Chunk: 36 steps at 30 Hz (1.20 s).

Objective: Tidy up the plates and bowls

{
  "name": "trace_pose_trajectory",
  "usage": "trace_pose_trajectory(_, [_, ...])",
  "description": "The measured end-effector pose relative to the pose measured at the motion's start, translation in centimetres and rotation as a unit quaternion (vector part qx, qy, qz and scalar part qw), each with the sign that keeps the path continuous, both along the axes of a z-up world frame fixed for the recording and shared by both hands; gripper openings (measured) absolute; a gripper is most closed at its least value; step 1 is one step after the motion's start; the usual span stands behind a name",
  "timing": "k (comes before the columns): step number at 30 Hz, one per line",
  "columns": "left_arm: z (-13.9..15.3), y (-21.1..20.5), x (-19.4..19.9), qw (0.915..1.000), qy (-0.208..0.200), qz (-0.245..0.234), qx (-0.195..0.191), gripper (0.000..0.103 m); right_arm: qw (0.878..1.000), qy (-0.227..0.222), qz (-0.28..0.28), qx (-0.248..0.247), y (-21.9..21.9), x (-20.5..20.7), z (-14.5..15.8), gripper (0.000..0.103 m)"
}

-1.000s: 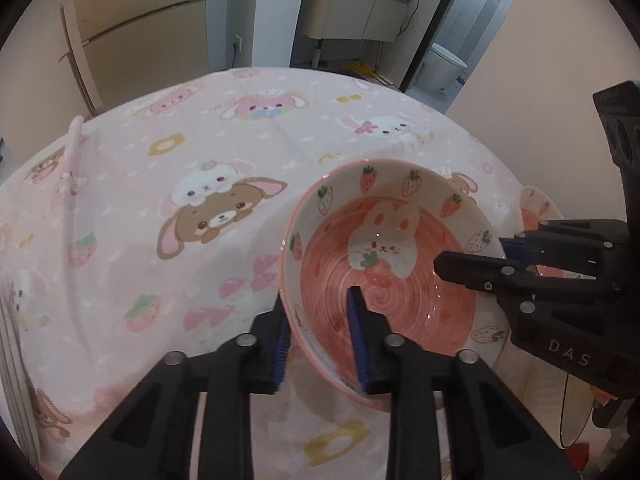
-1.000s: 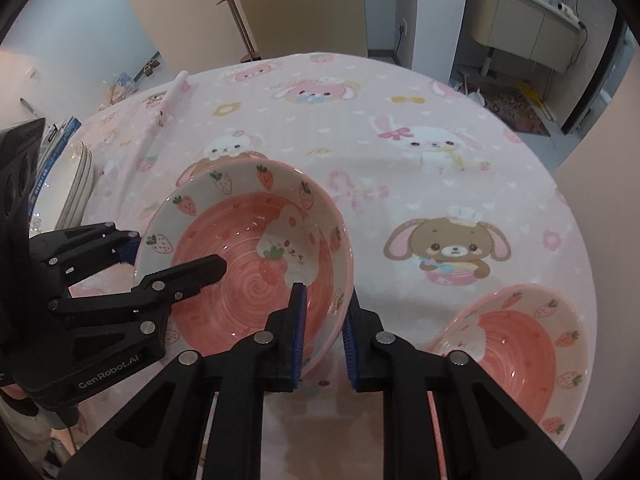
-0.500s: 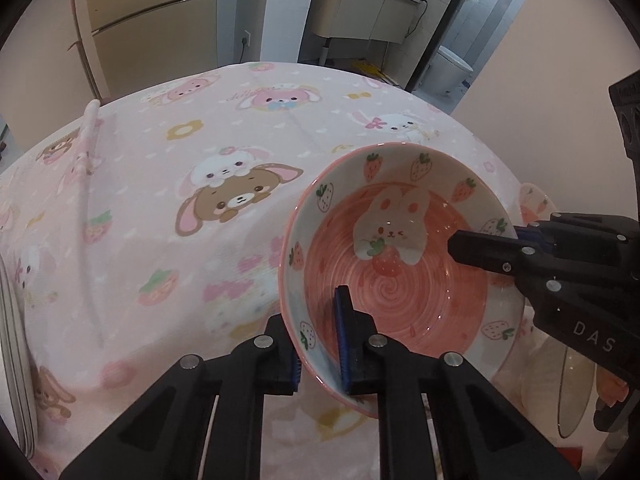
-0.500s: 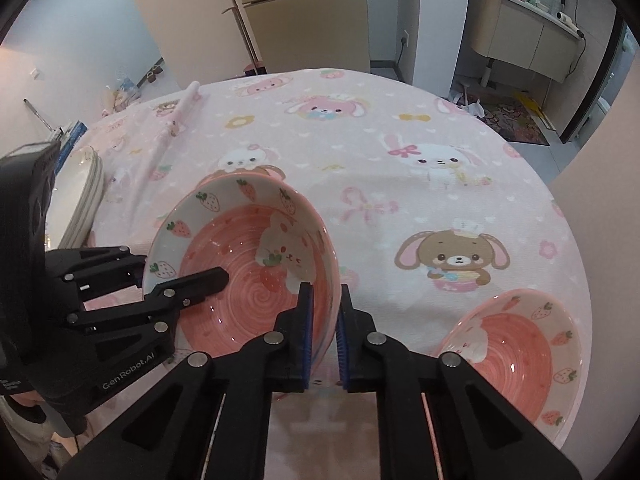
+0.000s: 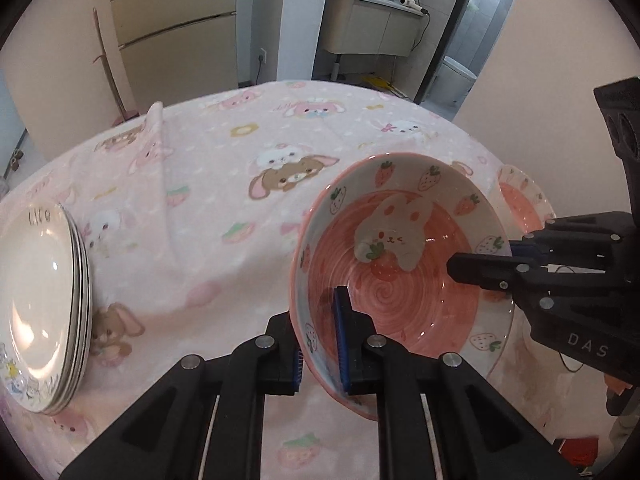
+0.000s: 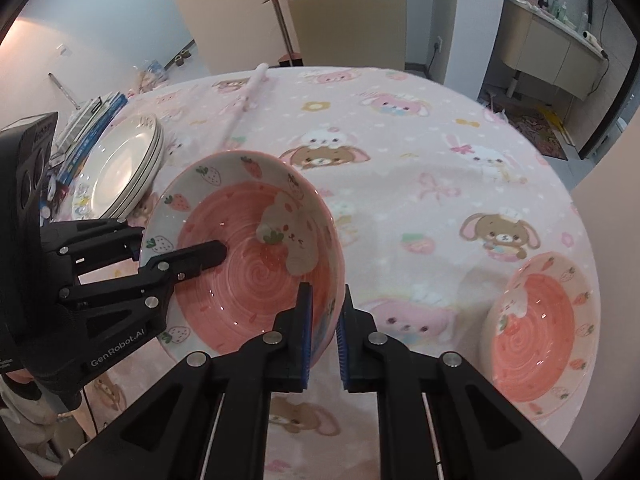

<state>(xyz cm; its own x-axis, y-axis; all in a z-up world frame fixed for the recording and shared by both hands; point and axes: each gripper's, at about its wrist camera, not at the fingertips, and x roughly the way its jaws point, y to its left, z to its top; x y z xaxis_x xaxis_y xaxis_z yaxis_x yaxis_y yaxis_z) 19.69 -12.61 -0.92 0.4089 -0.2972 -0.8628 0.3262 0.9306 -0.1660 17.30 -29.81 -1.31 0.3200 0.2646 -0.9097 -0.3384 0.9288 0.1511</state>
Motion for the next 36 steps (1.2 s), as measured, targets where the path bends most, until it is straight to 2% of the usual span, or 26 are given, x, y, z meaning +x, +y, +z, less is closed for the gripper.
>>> trace_pose_trajectory(3, [-1.1,0.8,-0.2,0.9999,0.016,0.003,-0.003,0.014,1.000,0.009,0.003,-0.004,0.8,-0.5,-1.0,0.010])
trace_pose_trajectory(10, [-2.3,1.2,-0.4,0.9997,0.022,0.005,0.000,0.014,1.000,0.022,-0.012,0.001,1.1,-0.4,-3.0,0.010])
trace_pose_trajectory(18, [-3.0,1.2,-0.2,0.9999,0.004,0.009,-0.010,0.014,1.000,-0.010,-0.014,-0.011,1.5,-0.8,-3.4,0.012])
trace_pose_trajectory(22, [-3.0,0.5,-0.8,0.9997,-0.015,0.002,0.018,0.015,0.999,-0.027,-0.011,-0.039,2.3,-1.2,-3.7,0.014])
trace_pose_trajectory(25, [-3.5,1.4,-0.3,0.9997,0.009,0.012,-0.021,0.015,1.000,0.008,-0.008,-0.014,2.5,-1.1,-5.0,0.021])
trace_pose_trajectory(27, [-3.8,1.6,-0.2,0.9994,0.014,0.014,-0.030,0.015,1.000,0.007,-0.015,-0.004,2.4,-1.2,-5.3,0.022])
trace_pose_trajectory(30, [-3.8,0.9,-0.5,1.0000,0.002,0.006,-0.008,0.015,1.000,-0.002,-0.016,-0.007,2.4,-1.5,-5.1,0.019])
trace_pose_trajectory(34, [-3.7,0.9,-0.6,0.9999,-0.005,0.007,-0.006,0.015,1.000,-0.001,-0.030,0.003,2.1,-1.6,-5.1,0.017])
trace_pose_trajectory(36, [-3.4,0.6,-1.0,0.9999,-0.015,0.002,0.007,0.014,0.999,0.003,-0.038,0.009,1.7,-1.7,-4.9,0.015])
